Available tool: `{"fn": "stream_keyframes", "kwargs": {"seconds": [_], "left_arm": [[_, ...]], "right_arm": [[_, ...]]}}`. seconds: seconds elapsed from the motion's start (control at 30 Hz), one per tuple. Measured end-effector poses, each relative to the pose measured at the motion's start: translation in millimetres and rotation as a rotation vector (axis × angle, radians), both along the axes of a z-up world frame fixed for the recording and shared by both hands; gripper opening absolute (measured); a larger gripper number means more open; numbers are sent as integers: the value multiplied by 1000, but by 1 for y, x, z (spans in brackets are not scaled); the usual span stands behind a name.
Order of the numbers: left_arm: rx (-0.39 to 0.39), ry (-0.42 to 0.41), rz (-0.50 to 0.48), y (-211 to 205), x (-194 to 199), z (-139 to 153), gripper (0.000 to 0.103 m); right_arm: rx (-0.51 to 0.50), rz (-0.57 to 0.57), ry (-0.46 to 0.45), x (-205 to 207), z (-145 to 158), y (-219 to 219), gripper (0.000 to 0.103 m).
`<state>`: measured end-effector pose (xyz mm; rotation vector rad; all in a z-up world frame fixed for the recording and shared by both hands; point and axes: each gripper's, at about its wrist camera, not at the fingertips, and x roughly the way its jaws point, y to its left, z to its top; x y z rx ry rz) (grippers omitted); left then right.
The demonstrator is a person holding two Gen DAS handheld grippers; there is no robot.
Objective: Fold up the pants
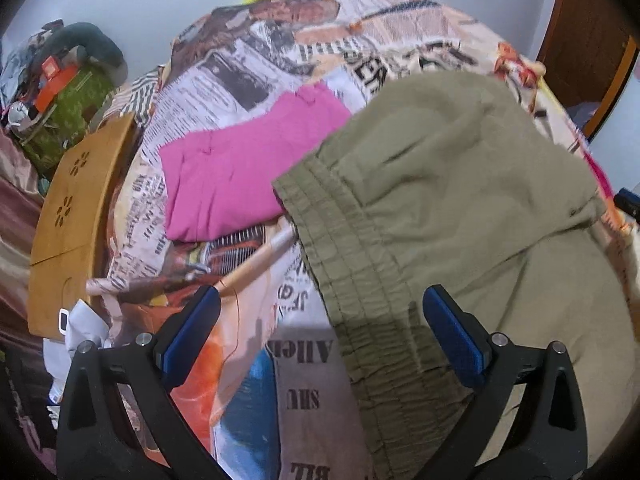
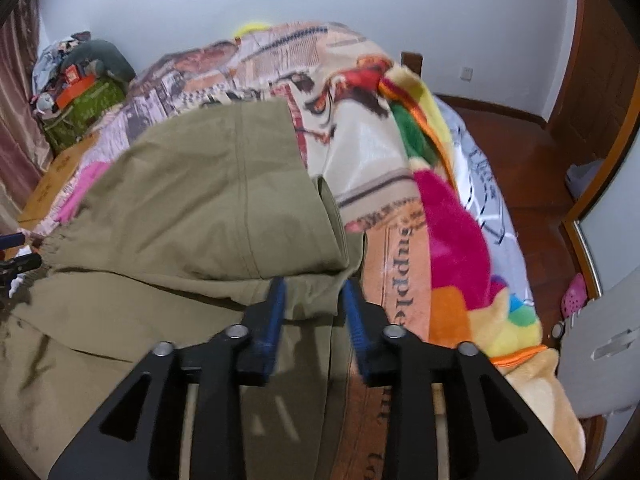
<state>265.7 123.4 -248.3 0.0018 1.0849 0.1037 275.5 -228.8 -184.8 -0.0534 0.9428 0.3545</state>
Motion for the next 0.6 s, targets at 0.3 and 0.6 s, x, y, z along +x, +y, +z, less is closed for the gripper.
{"fn": "stream_keyframes", "kwargs": {"seconds": [0.3, 0.6], "left_arm": [[-41, 14, 20, 3, 37, -2, 103], [-60, 96, 39, 9, 53, -37, 103]], "right_arm": [[25, 15, -28, 21, 0, 8, 53], [72, -6, 29, 43, -24, 1, 53]]}}
